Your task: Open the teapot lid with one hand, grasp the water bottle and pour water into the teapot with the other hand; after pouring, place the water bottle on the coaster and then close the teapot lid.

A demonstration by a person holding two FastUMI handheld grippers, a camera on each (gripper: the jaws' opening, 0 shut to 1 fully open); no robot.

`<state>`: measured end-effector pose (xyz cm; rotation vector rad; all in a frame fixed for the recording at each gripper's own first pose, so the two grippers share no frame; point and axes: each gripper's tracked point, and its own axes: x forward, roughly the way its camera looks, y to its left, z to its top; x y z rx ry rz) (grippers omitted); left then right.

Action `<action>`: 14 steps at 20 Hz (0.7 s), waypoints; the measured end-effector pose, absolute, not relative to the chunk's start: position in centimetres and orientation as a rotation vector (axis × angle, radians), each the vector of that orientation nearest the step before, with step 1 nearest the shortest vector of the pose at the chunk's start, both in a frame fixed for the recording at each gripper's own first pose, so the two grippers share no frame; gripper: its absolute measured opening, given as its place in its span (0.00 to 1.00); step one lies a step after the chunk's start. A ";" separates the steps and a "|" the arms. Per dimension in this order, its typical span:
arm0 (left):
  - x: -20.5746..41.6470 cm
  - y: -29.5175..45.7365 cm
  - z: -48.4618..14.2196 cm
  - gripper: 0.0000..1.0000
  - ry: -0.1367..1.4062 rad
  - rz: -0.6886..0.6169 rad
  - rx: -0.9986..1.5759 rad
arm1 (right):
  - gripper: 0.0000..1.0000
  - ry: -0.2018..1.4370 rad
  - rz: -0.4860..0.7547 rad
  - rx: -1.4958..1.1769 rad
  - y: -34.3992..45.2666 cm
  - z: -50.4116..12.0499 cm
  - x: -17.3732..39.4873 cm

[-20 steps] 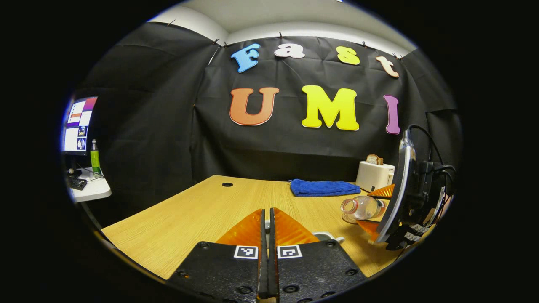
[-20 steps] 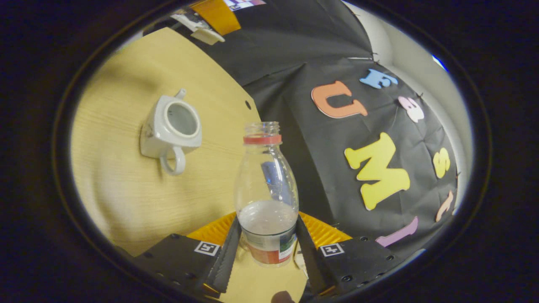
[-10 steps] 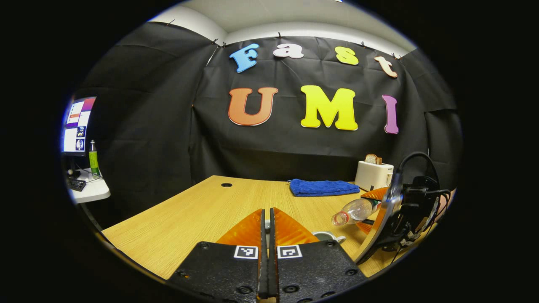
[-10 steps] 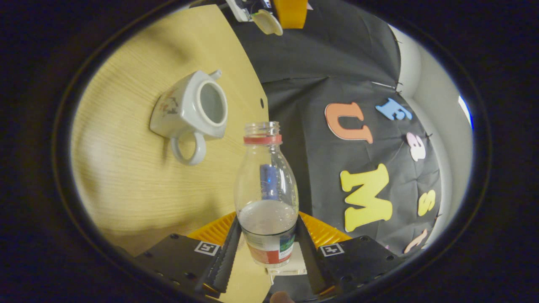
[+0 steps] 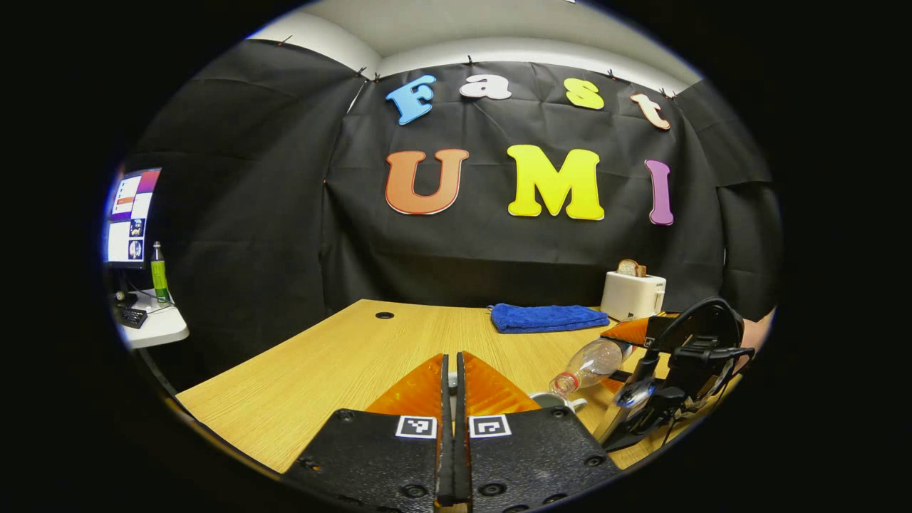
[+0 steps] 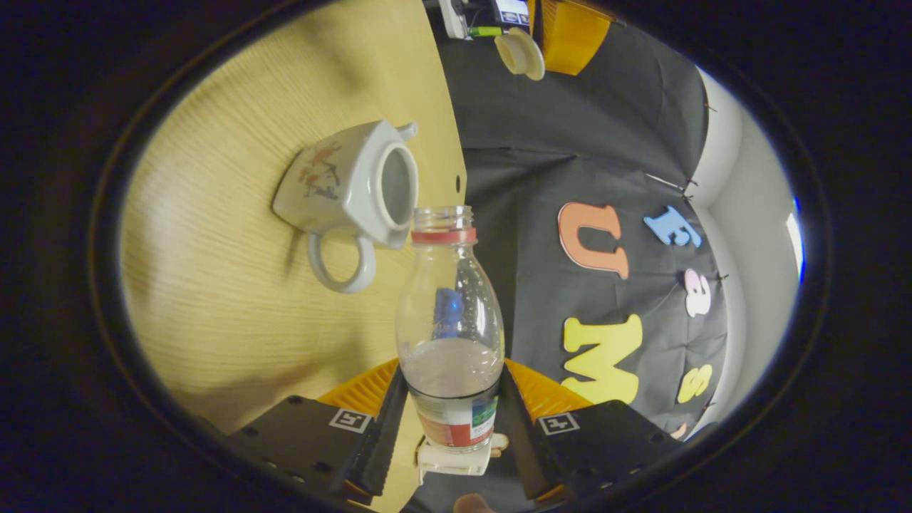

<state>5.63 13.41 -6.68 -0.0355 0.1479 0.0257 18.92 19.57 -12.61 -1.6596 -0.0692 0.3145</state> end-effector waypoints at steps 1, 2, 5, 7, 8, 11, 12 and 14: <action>5.6 13.5 -6.6 0.02 0.146 0.026 -0.034 | 0.72 -0.080 0.312 -1.670 19.7 -12.6 18.9; 5.6 13.6 -6.6 0.02 0.145 0.026 -0.035 | 0.70 -0.100 0.310 -1.684 20.0 -12.4 18.7; 5.5 13.8 -6.4 0.02 0.141 0.026 -0.040 | 0.72 -0.160 0.301 -1.748 21.0 -11.8 18.2; 5.5 13.8 -6.4 0.02 0.141 0.027 -0.042 | 0.72 -0.172 0.296 -1.772 21.0 -11.8 18.2; 5.5 13.9 -6.3 0.02 0.140 0.027 -0.043 | 0.70 -0.179 0.290 -1.786 21.0 -11.6 18.1; 5.4 14.1 -6.3 0.02 0.139 0.029 -0.044 | 0.70 -0.198 0.282 -1.830 21.2 -10.8 18.4; 5.4 14.2 -6.3 0.02 0.139 0.031 -0.043 | 0.72 -0.200 0.283 -1.842 21.2 -10.8 18.5; 5.3 14.4 -6.2 0.02 0.138 0.032 -0.042 | 0.70 -0.203 0.281 -1.860 21.2 -10.6 18.5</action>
